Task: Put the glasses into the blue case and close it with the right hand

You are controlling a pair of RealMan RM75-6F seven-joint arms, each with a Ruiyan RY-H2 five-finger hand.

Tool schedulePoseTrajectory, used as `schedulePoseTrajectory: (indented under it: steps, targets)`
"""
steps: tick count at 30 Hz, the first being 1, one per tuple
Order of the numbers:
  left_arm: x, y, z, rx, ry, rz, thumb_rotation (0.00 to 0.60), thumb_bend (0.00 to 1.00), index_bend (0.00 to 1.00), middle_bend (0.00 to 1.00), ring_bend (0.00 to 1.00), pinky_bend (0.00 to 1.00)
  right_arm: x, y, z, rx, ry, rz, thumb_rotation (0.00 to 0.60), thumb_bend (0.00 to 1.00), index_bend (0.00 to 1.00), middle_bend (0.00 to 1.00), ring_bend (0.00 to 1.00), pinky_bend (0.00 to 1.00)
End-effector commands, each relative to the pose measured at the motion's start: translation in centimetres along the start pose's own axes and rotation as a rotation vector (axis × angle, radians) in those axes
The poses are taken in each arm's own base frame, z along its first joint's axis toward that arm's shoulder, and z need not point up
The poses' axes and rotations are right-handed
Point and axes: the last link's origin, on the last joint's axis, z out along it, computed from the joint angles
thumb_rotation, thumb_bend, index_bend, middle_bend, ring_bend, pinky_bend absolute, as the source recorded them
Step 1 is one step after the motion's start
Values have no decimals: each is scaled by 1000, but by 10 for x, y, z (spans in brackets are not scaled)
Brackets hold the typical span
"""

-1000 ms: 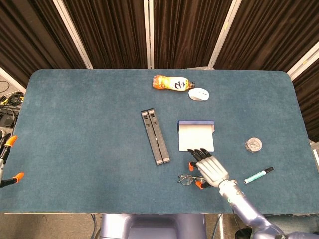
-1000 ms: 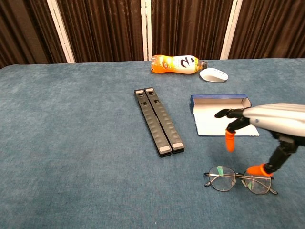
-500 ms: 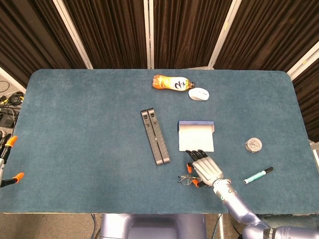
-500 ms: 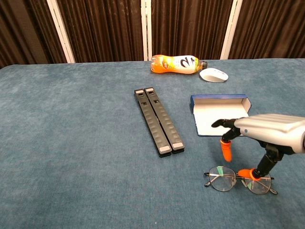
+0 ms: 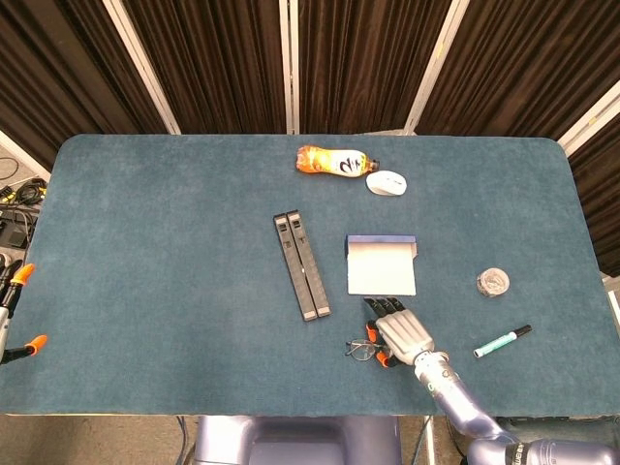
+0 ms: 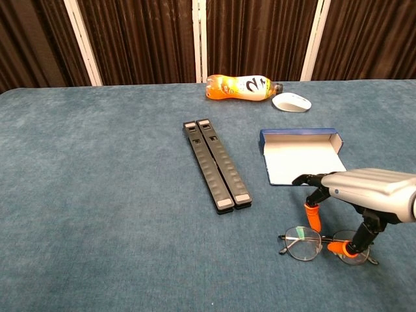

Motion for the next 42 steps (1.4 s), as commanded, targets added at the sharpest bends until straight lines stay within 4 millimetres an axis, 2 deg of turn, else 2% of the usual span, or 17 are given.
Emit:
schedulePoseTrajectory:
  steps: [1, 24, 37, 42]
  targets:
    - [0, 0, 0, -1, -2, 2, 600, 0, 0, 0, 0, 0, 0, 1, 0, -2, 2, -2, 600, 250, 513, 0, 0, 0]
    - [-1, 0, 1, 6, -2, 5, 600, 0, 0, 0, 0, 0, -5, 6, 3, -20, -13, 9, 600, 333, 590, 0, 0, 0]
    - [-2, 0, 2, 6, -5, 6, 600, 0, 0, 0, 0, 0, 1, 4, 3, -8, 11, 36, 600, 350, 614, 0, 0, 0]
    - [-2, 0, 2, 8, -8, 1, 600, 0, 0, 0, 0, 0, 9, 3, 6, -9, 34, 70, 600, 351, 614, 0, 0, 0]
